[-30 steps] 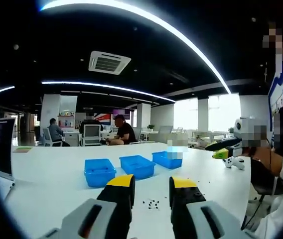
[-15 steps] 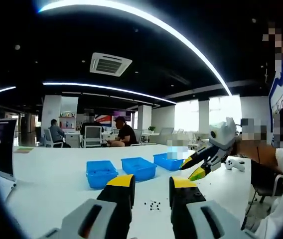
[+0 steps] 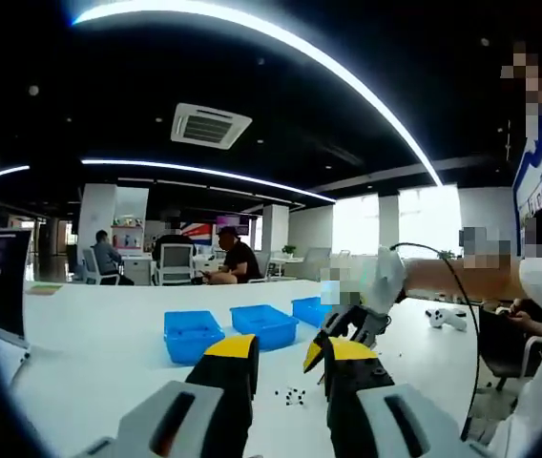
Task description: Pick up the resistors one by one and place each resistor into its matching bin, sorting the parts by color and model until every resistor is separated into the correct bin for its type
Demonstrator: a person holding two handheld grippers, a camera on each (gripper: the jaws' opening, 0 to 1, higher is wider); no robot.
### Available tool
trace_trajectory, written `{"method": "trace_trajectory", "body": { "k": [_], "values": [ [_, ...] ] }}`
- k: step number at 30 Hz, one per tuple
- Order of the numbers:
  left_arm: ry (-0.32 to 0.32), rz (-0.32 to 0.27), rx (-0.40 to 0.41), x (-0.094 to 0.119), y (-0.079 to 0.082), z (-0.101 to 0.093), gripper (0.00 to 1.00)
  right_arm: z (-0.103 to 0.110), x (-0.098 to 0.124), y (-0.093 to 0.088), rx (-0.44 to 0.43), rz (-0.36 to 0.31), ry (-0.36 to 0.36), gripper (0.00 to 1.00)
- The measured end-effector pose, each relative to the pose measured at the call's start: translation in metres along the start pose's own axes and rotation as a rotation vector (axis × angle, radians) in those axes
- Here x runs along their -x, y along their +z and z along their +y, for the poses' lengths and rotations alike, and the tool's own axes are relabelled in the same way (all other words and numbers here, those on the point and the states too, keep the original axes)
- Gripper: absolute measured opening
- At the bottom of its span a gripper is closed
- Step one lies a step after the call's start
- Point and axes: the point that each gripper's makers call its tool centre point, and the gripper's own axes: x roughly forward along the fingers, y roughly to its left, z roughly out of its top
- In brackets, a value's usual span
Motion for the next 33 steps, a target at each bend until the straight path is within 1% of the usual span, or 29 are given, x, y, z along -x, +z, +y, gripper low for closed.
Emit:
{"method": "trace_trajectory", "body": {
  "k": [1, 7, 8, 11, 12, 13, 19, 21, 23, 25, 29, 33],
  "values": [
    [0.0, 0.0, 0.0, 0.0, 0.0, 0.0, 0.29, 0.0, -0.005, -0.003, 0.026, 0.029, 0.015, 0.19],
    [-0.002, -0.003, 0.002, 0.001, 0.0, 0.0, 0.29, -0.003, -0.026, -0.011, 0.045, 0.095, 0.067, 0.17],
    [-0.002, -0.005, 0.003, 0.001, 0.001, 0.0, 0.29, -0.002, -0.026, -0.011, 0.027, 0.093, 0.08, 0.15],
    [-0.007, -0.007, 0.007, 0.0, 0.0, 0.001, 0.29, 0.003, -0.029, -0.012, -0.07, 0.084, 0.137, 0.07],
    [-0.009, -0.007, 0.009, 0.0, 0.0, 0.001, 0.29, 0.0, -0.029, -0.012, -0.059, 0.087, 0.137, 0.07],
    [-0.011, -0.007, 0.01, -0.001, 0.0, 0.0, 0.3, 0.001, -0.029, -0.013, -0.088, 0.092, 0.145, 0.07],
    [-0.016, -0.007, 0.007, -0.001, 0.0, -0.001, 0.3, 0.005, -0.031, -0.011, -0.06, 0.118, 0.153, 0.06],
    [-0.014, -0.008, 0.009, -0.001, 0.0, -0.001, 0.3, 0.003, -0.031, -0.012, -0.033, 0.125, 0.134, 0.04],
    [-0.014, -0.009, 0.009, 0.0, 0.0, -0.001, 0.3, -0.003, -0.028, -0.008, -0.028, 0.104, 0.11, 0.03],
    [-0.015, -0.01, 0.009, 0.0, 0.0, -0.001, 0.3, -0.006, -0.023, -0.001, -0.073, 0.052, 0.096, 0.03],
    [-0.017, -0.008, 0.007, -0.001, 0.0, -0.002, 0.29, -0.005, -0.012, -0.002, -0.067, 0.048, 0.087, 0.03],
    [-0.019, -0.007, 0.005, -0.001, 0.0, -0.004, 0.29, 0.002, -0.006, -0.01, -0.078, 0.061, 0.093, 0.03]
  ]
}}
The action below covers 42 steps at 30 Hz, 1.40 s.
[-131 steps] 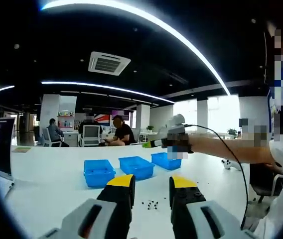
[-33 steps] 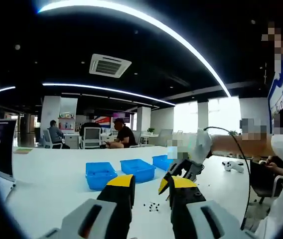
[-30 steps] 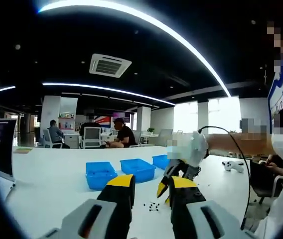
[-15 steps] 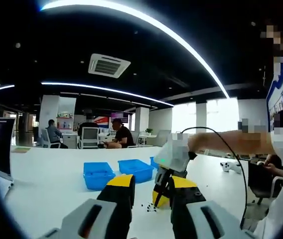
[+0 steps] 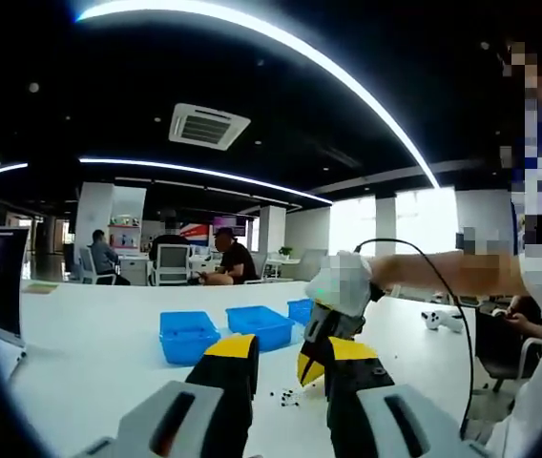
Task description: Pick up the resistors one by one and place each resistor into its matching bin, sorting the parts by color and model until every resistor is separated into the correct bin for its type
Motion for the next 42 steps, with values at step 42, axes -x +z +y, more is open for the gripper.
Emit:
{"method": "trace_trajectory", "body": {
  "k": [42],
  "values": [
    [-0.02, 0.043, 0.005, -0.011, -0.014, -0.009, 0.29, 0.062, 0.22, -0.078, -0.72, -0.765, -0.797, 0.03]
  ]
}}
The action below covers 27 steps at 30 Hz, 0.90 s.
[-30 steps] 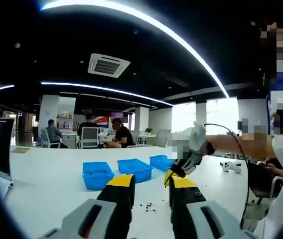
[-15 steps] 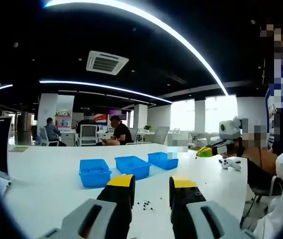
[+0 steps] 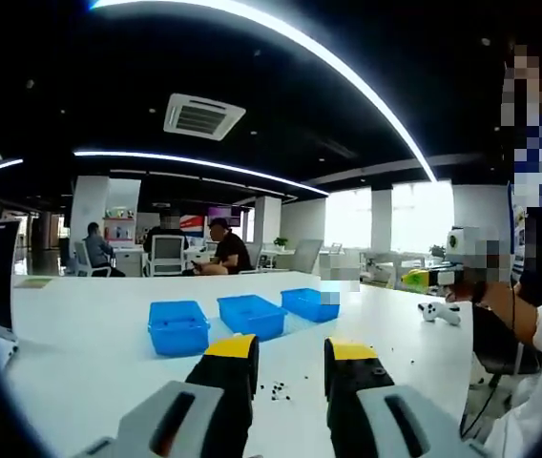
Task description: Pick up the resistors one by one and place each resistor into its matching bin, sorting the parts by color and model until every resistor is separated into the correct bin for its type
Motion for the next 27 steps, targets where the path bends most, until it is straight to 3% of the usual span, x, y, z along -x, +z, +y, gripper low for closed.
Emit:
{"method": "trace_trajectory", "body": {
  "k": [5, 7, 9, 11, 15, 16, 22, 27],
  "values": [
    [0.0, 0.0, -0.001, 0.0, 0.0, 0.0, 0.29, 0.007, -0.005, -0.042, 0.009, 0.162, 0.055, 0.04],
    [-0.002, 0.003, -0.001, -0.001, -0.001, 0.0, 0.29, 0.015, -0.003, -0.053, 0.103, 0.246, 0.106, 0.05],
    [-0.006, 0.005, -0.001, -0.002, -0.001, -0.001, 0.29, 0.022, 0.004, -0.061, 0.192, 0.345, 0.163, 0.15],
    [-0.01, 0.006, 0.0, -0.002, -0.001, -0.002, 0.29, 0.029, 0.013, -0.07, 0.194, 0.454, 0.208, 0.2],
    [-0.009, 0.003, 0.0, -0.001, 0.0, -0.002, 0.29, 0.032, 0.027, -0.088, 0.171, 0.632, 0.199, 0.2],
    [-0.007, 0.001, 0.0, 0.0, 0.001, -0.002, 0.29, 0.033, 0.035, -0.098, 0.154, 0.715, 0.176, 0.2],
    [-0.008, -0.002, 0.004, 0.001, 0.001, -0.003, 0.29, 0.043, 0.051, -0.126, 0.037, 0.893, 0.116, 0.2],
    [-0.014, 0.001, 0.005, 0.0, 0.001, -0.004, 0.29, 0.049, 0.054, -0.143, 0.02, 0.966, 0.066, 0.19]
  ]
}}
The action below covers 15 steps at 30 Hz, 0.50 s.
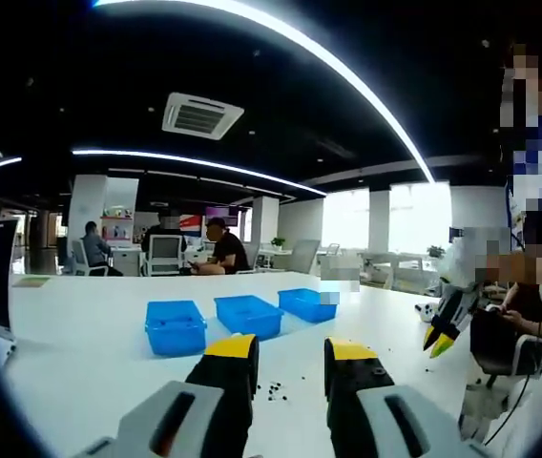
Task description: Pick up the resistors one by one and place each resistor into its matching bin, sorting the parts by color and model until every resistor is separated into the correct bin for its type
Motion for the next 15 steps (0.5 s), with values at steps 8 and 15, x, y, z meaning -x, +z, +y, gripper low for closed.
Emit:
{"method": "trace_trajectory", "body": {
  "k": [8, 15],
  "values": [
    [0.0, -0.006, 0.004, 0.002, 0.002, 0.002, 0.29, 0.013, -0.017, -0.009, -0.014, 0.051, 0.014, 0.19],
    [0.0, -0.005, 0.006, 0.001, 0.001, 0.003, 0.29, 0.014, -0.02, -0.014, 0.016, 0.082, -0.031, 0.12]
  ]
}}
